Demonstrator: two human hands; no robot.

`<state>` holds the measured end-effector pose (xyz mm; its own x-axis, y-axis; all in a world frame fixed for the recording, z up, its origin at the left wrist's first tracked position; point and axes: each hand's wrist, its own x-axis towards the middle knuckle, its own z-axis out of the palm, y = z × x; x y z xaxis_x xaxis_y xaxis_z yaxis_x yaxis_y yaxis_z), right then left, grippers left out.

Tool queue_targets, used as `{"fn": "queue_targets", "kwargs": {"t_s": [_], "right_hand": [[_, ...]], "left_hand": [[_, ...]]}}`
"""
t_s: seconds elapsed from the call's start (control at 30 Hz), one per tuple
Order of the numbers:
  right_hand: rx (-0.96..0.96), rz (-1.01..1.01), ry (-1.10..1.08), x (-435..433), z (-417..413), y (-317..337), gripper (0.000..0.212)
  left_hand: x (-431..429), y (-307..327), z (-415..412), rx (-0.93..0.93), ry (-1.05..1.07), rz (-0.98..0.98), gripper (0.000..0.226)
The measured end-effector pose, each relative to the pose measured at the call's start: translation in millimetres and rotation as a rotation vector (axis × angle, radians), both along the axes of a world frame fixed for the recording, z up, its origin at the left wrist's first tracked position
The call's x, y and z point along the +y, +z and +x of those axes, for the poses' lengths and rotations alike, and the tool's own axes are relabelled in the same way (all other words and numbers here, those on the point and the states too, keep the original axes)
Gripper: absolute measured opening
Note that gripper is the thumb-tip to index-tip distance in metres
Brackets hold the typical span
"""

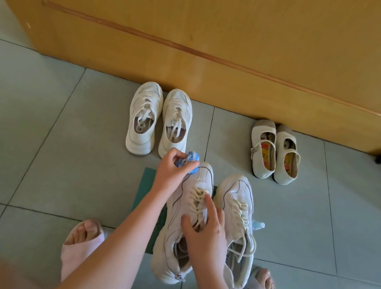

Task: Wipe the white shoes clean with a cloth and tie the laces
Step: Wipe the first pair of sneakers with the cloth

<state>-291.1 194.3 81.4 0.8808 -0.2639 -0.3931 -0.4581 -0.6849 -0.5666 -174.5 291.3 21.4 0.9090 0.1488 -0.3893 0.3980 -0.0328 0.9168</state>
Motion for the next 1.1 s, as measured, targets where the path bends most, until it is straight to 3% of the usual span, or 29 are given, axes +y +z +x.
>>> {"fn": "queue_targets", "kwargs": {"t_s": [0.27,0.4,0.53,0.93,1.1], "right_hand": [[-0.018,0.104,-0.049,-2,1,-1,0.065],[-0.021,0.112,-0.054,-4,2,-5,0.065],[-0.028,0.127,-0.052,-4,2,-5,0.066],[-0.048,0.151,-0.046,-6,0,-7,0.066],[-0.037,0.163,-0.030,-8,0,-7,0.065]], "left_hand": [[4,3,-14,-0.122,-0.016,0.141,0.021],[8,2,-31,-0.170,-0.063,0.165,0.030],[11,6,-46,-0.226,-0.112,0.263,0.019],[27,2,-102,-0.058,-0.166,0.214,0.019],[26,16,-73,-0.094,0.021,0.264,0.017]]}}
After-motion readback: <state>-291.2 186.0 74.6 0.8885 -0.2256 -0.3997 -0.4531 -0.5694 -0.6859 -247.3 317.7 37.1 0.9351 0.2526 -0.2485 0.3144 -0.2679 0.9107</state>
